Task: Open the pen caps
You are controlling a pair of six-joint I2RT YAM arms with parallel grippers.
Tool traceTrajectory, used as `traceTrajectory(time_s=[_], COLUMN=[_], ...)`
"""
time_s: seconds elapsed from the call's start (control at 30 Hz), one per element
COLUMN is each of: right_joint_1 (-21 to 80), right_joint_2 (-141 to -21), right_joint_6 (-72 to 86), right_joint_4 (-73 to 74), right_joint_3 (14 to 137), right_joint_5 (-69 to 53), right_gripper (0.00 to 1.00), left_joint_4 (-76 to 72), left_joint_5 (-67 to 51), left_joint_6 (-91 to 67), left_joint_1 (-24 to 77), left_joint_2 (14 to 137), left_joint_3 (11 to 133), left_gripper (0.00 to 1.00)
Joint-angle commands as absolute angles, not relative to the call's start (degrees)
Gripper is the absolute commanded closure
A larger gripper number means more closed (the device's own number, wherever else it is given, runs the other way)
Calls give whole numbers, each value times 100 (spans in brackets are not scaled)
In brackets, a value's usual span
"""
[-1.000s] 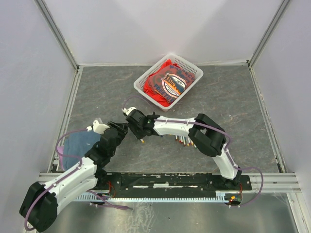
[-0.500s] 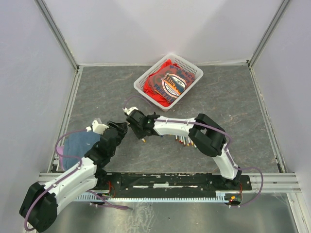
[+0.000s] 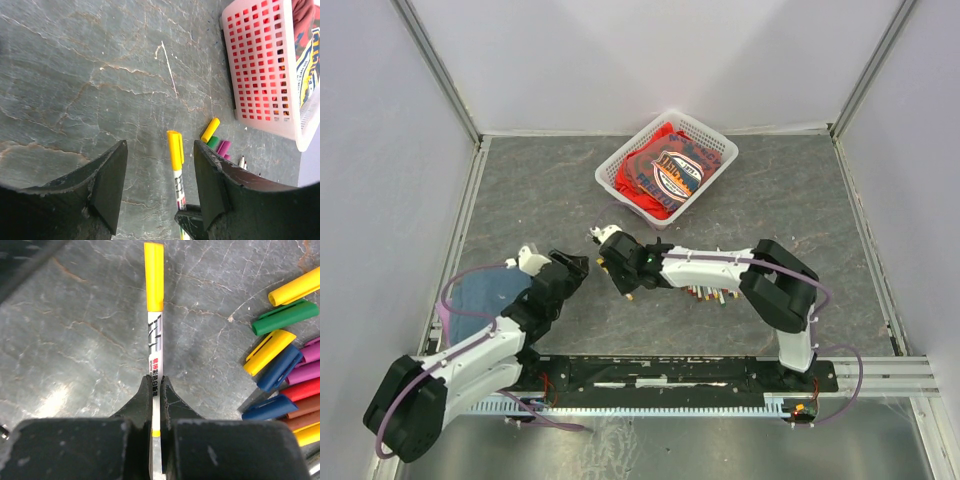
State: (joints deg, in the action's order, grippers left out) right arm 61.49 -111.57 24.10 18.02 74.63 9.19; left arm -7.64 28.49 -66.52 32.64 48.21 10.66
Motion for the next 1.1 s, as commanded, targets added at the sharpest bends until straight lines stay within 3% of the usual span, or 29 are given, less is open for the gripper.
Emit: traceTrajectory(time_s=[0.0,0.3,0.67,1.07], right_joint_1=[6181,6023,5640,5435], right_joint_2=[-10479,-9937,-9802,-9678], right_joint_6=[2550,2876,3220,3343], right_joint_4=[1197,720,204,-3], right_joint_3=[7205,6787,6463,6338], right_joint_5=[508,-325,-1072,-1567], right_gripper=[99,99,99,99], left_joint_4=[-1613,-2328,-2681,-2962], left_joint_5=[2453,1938,1743,1407], left_joint_6=[-6488,-6466,-6456,-6432], left_joint_1=[3270,3205,3115,3020], left_joint_2=[5075,5347,5247,5578], left_joint_3=[1251,1182,1021,1011], left_gripper=[37,38,67,62])
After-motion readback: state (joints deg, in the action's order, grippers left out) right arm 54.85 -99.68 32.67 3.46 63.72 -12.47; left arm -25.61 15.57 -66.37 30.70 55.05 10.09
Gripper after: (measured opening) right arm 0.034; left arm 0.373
